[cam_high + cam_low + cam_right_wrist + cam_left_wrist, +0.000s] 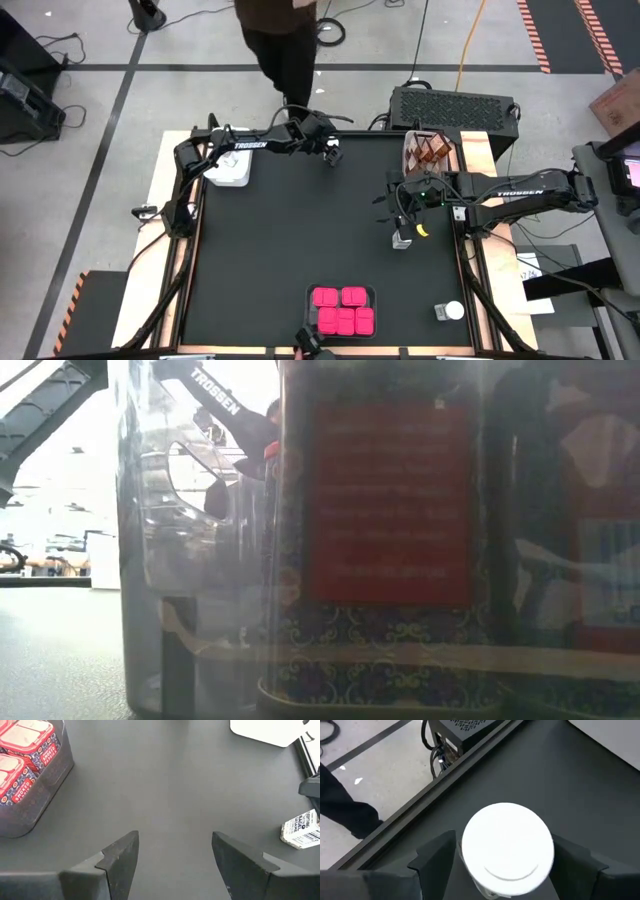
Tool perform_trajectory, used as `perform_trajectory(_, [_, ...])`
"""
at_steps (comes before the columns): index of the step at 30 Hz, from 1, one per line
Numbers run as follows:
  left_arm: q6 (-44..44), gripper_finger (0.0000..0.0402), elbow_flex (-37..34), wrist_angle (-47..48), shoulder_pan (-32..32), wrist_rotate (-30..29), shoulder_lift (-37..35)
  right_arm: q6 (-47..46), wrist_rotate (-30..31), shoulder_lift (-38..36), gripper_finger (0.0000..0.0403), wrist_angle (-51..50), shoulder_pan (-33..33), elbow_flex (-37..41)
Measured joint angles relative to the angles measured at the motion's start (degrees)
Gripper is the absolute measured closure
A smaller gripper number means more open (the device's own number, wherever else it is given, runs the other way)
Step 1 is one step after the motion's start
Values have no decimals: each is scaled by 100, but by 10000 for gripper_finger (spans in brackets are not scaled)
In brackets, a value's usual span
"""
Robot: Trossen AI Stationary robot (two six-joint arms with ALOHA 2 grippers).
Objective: Sort spices by type
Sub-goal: Put the white seasoning bottle into the left white bin
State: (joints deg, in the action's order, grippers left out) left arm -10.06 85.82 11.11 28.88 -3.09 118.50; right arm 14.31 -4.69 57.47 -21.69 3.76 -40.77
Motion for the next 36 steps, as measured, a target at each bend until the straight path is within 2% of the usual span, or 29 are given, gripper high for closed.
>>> perform_trajectory(6, [-1,123,0,2,-4,0,-2,2,0,0,156,1,1,0])
perform_trajectory(15, [4,174,0,-6,-2,-12,-12,18,-2,0,156,0,1,0])
perform_trajectory(20, [22,180,24,18,-13,-11,-37,26,-7,0,156,0,-1,0])
perform_trajectory(23, [39,182,46,77,-24,215,-174,26,-9,0,156,-4,1,0])
perform_trajectory(30, [283,182,52,374,-31,337,-1192,28,-11,0,156,-96,0,0])
perform_trajectory(36, [447,182,52,1621,-11,247,-2241,95,-13,0,156,-90,0,0])
